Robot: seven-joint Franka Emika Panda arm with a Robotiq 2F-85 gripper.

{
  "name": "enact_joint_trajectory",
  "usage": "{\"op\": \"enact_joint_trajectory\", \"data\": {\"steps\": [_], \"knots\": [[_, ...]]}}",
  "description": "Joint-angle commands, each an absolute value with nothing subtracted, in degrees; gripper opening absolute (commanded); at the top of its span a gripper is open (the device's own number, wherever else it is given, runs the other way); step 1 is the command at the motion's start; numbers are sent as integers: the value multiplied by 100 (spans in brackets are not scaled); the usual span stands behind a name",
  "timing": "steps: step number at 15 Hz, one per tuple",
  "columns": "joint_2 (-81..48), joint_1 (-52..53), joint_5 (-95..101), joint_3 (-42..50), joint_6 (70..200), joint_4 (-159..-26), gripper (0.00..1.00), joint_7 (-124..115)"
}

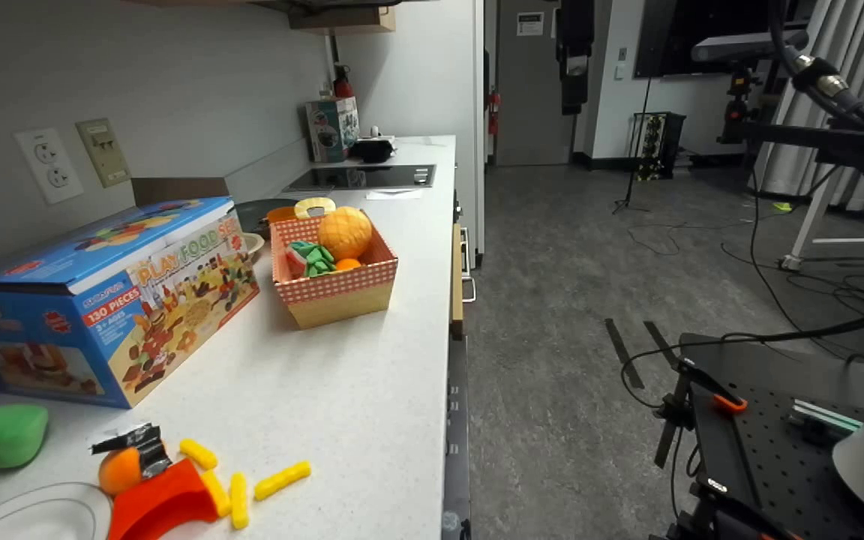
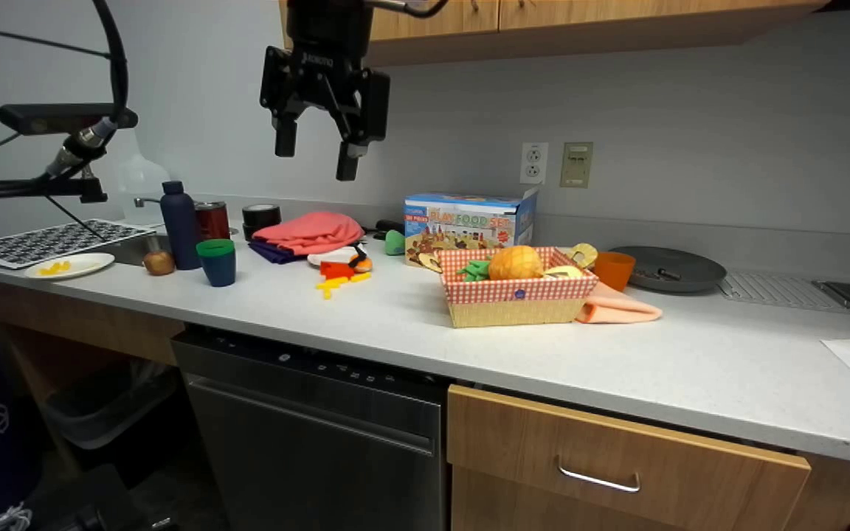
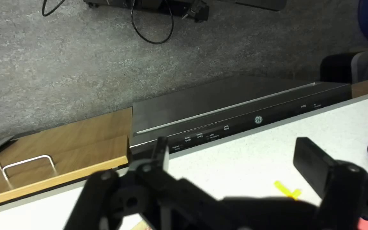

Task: Pick up some of the fruits plush toy on the basket and put them in the drawer and close the drawer

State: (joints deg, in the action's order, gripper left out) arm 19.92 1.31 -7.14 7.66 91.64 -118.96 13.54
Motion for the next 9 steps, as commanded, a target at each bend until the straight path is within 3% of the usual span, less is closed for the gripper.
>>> {"op": "enact_joint_trajectory", "data": {"steps": [1,9], "knots": [[1983,32,-739,685,9150,-11884,100,1379],[1822,-264,-413,837,9392,-11537,100,1193]]}}
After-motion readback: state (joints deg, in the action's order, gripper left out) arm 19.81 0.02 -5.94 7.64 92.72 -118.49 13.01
